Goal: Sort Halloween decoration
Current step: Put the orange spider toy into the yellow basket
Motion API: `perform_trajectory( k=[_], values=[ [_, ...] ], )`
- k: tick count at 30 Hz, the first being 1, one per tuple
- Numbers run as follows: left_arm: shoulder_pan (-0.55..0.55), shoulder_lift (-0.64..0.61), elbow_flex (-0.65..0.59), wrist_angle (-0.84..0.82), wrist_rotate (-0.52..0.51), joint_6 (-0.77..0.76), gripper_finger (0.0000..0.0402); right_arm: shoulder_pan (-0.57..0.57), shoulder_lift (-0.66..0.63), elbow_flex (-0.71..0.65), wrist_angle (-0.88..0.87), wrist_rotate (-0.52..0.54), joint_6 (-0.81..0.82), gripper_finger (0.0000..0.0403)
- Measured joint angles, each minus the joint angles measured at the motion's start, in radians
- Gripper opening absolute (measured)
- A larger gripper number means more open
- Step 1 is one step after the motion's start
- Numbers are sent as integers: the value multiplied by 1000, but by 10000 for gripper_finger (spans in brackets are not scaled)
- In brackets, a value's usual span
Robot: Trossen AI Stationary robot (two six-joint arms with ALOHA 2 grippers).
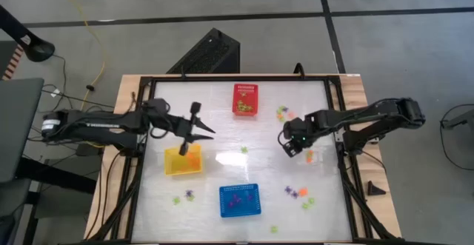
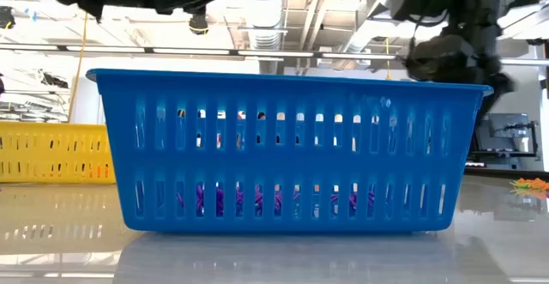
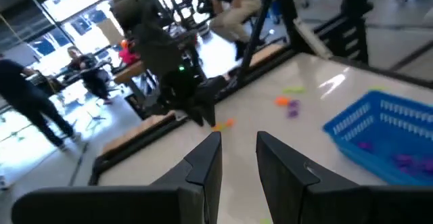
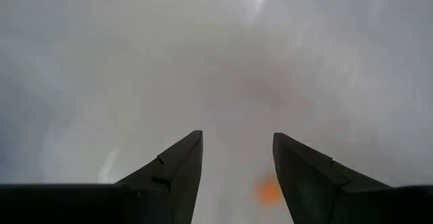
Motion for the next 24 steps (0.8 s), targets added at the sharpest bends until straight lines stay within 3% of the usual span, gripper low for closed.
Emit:
perform_trajectory(
  k=[8,14,19,24],
  values=[
    [100,-176,-96,-5,4,-38,83,172,1,0,-55,-38,458,211],
    [100,-291,-108,-68,4,-18,83,360,1,0,74,-83,735,211],
    [100,-360,-107,-118,4,-85,83,463,1,0,128,-109,660,211],
    [100,-403,-107,-157,4,-179,83,517,1,0,145,-105,415,211]
  ],
)
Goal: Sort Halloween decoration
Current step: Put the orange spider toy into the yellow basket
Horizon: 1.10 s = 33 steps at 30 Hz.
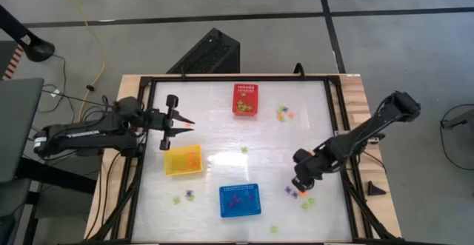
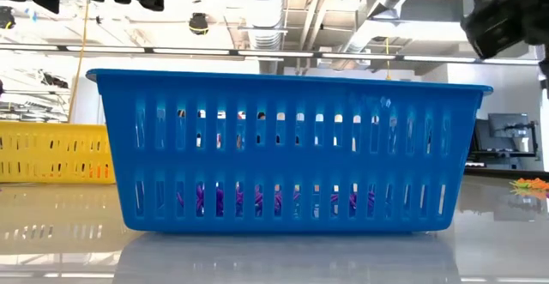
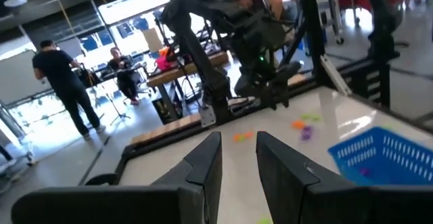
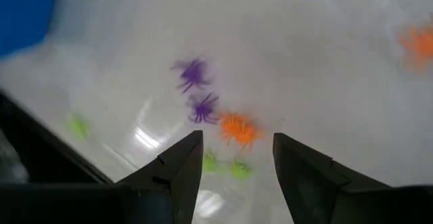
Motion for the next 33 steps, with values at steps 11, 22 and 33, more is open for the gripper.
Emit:
perform_trajectory(
  k=[11,22,33],
  values=[
    [-14,-23,0,5,0,-55,83,143,145,0,63,-1,-472,211],
    [-19,-22,0,5,-1,-32,83,129,326,0,67,-86,-680,211],
    [-19,-13,1,2,-2,-33,83,102,342,0,75,-132,-732,98]
  ],
)
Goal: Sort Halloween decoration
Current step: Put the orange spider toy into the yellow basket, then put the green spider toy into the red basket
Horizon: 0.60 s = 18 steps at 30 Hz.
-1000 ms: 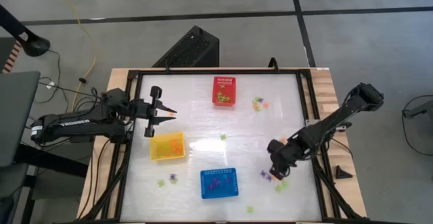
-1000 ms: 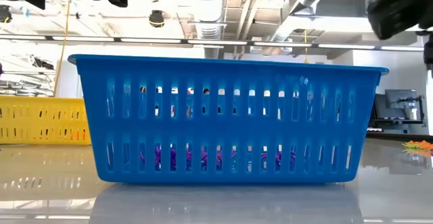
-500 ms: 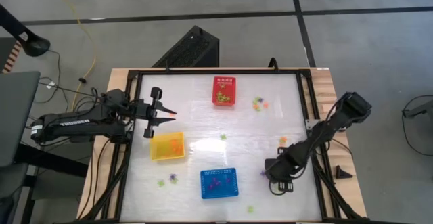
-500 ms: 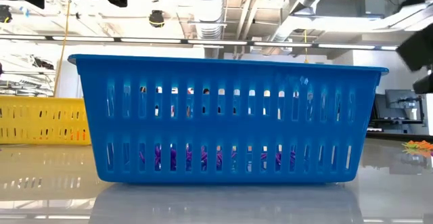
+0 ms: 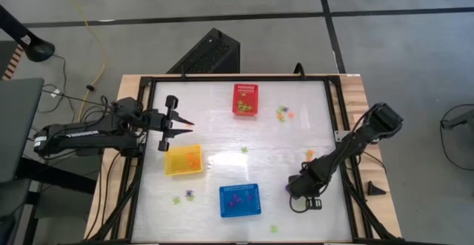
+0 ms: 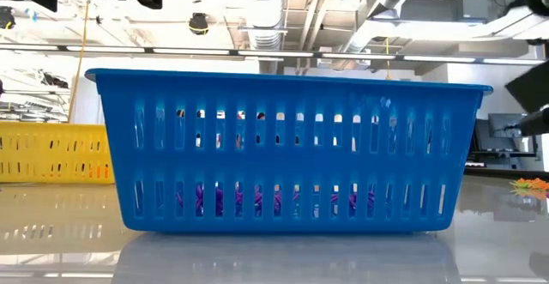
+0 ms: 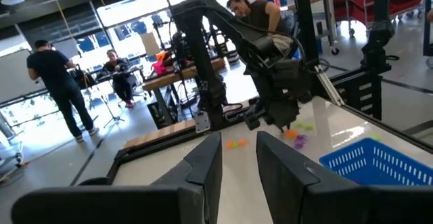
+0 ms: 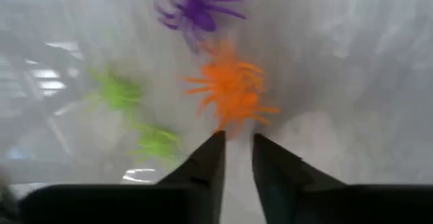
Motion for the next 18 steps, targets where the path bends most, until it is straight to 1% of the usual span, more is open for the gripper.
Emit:
perform_trajectory(
  k=[3,7,8,11,12,14,18],
  values=[
    [0,13,0,3,0,1,83,-22,-24,13,19,-13,15,62],
    [0,34,0,3,0,1,83,-60,-56,46,1,-13,10,26],
    [0,37,0,3,0,2,83,-70,-61,54,-4,-13,10,20],
    [0,50,0,8,0,2,83,-99,-82,78,-23,-14,20,19],
    [0,51,0,7,0,2,83,-106,-85,82,-22,-14,52,20],
    [0,52,0,20,0,1,83,-110,-84,86,-16,-11,156,39],
    [0,55,1,34,0,-17,83,-105,-65,86,-22,-23,368,110]
  ],
)
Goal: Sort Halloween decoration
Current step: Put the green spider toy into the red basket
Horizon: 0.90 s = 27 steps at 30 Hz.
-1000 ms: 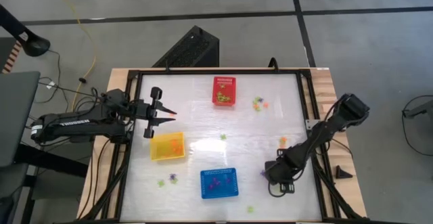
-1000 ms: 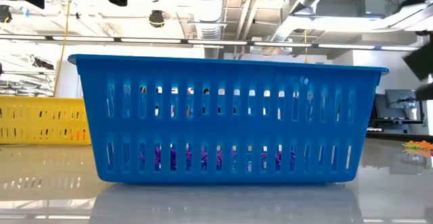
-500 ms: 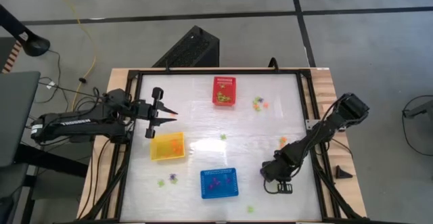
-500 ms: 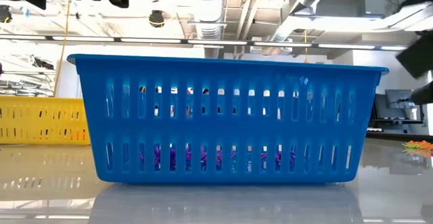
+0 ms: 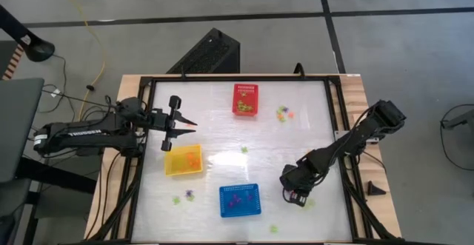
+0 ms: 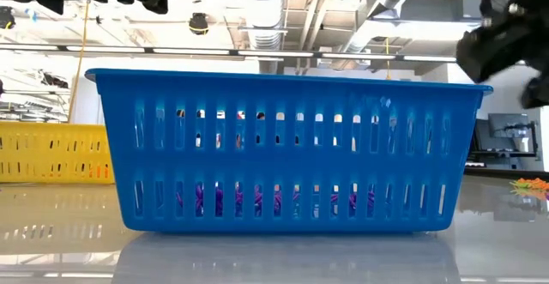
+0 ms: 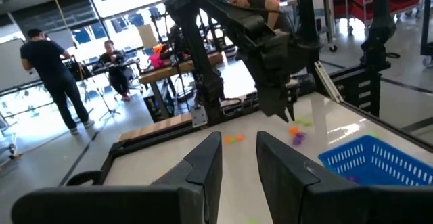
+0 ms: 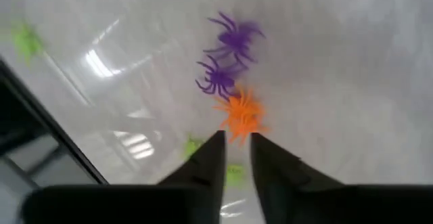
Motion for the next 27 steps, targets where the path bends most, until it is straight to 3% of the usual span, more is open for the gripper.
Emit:
perform_trajectory(
  k=[4,9,12,18,27],
  values=[
    [0,0,0,5,0,-2,83,15,25,0,-8,-34,128,184],
    [0,0,0,5,0,-8,83,20,59,0,-11,-215,244,246],
    [0,0,0,5,0,-6,83,30,79,0,-13,-283,294,254],
    [0,0,0,6,0,-7,83,57,144,0,-17,-298,307,249],
    [0,0,0,6,1,-7,83,32,265,1,-19,-355,182,244]
  ],
)
